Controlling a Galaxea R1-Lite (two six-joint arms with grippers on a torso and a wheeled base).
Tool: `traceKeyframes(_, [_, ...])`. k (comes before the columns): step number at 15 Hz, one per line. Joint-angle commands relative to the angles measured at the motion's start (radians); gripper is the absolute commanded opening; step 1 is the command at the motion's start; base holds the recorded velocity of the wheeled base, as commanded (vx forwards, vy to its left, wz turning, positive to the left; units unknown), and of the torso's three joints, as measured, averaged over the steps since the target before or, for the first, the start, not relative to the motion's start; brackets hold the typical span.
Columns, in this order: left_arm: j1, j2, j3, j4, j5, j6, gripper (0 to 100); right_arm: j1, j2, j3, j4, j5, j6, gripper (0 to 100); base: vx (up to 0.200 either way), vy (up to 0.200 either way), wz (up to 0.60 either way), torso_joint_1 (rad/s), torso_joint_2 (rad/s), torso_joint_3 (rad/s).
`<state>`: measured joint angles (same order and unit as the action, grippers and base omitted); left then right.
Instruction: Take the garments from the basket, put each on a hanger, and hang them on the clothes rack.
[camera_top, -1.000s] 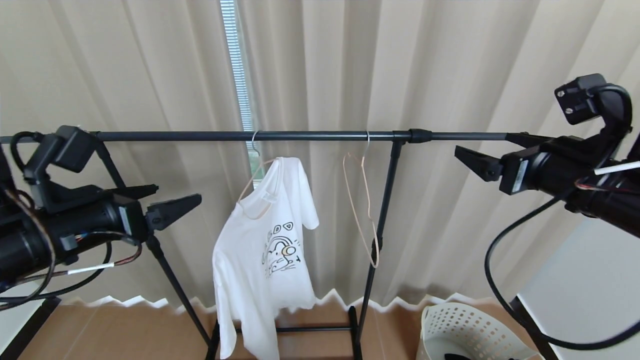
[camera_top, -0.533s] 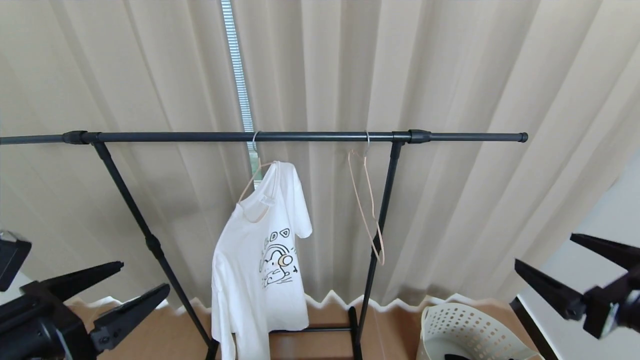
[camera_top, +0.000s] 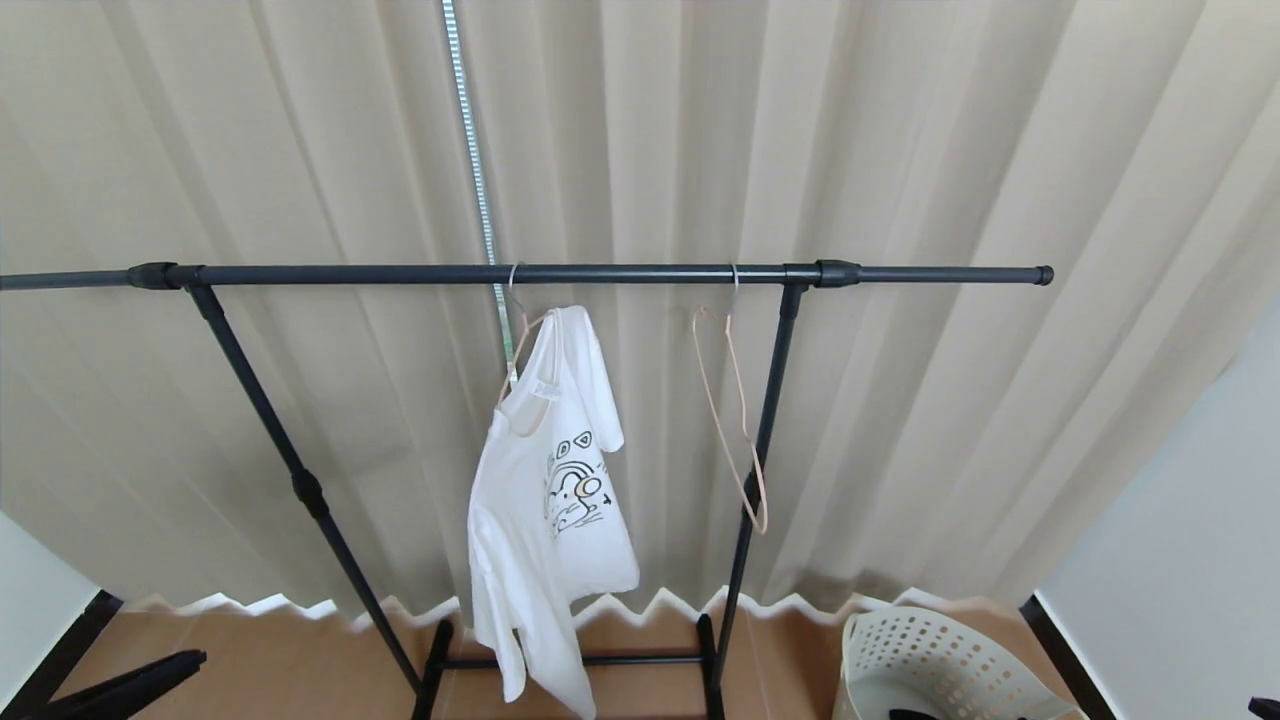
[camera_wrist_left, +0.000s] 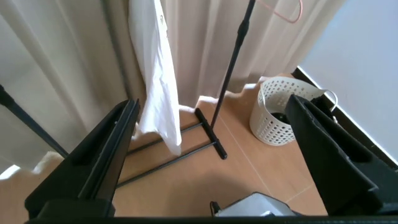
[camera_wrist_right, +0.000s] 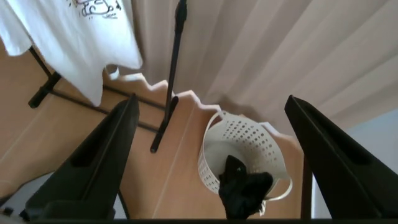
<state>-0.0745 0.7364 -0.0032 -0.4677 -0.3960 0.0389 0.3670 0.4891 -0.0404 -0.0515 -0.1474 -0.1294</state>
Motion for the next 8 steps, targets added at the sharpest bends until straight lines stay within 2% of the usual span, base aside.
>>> traceKeyframes(1, [-0.004,-0.146,0.003,0.093,0.000,0.002,100,-0.017,-0.211,0.010,0.096,0.003,0.004,100,0.000,0.000,0.00,0.000,0.00,0.000])
traceKeyframes(3, [-0.010,-0.218,0.003,0.172,0.000,0.007,100,-0.079,-0.225,0.008,0.098,0.003,0.005,100,0.000,0.000,0.00,0.000,0.00,0.000])
traceKeyframes(4, [-0.010,-0.316,0.003,0.282,0.002,0.022,100,-0.157,-0.254,0.008,0.099,0.006,0.007,100,0.000,0.000,0.00,0.000,0.00,0.000])
traceKeyframes(5, [-0.010,-0.391,0.003,0.368,0.002,0.029,100,-0.194,-0.284,0.008,0.099,0.014,0.007,100,0.000,0.000,0.00,0.000,0.00,0.000])
traceKeyframes(6, [-0.011,-0.437,0.003,0.406,0.003,0.030,100,-0.221,-0.300,0.008,0.102,0.026,0.007,100,0.000,0.000,0.00,0.000,0.00,0.000])
traceKeyframes(8, [0.005,-0.476,0.003,0.406,0.005,0.029,100,-0.261,-0.328,0.005,0.105,0.032,0.010,100,0.000,0.000,0.00,0.000,0.00,0.000])
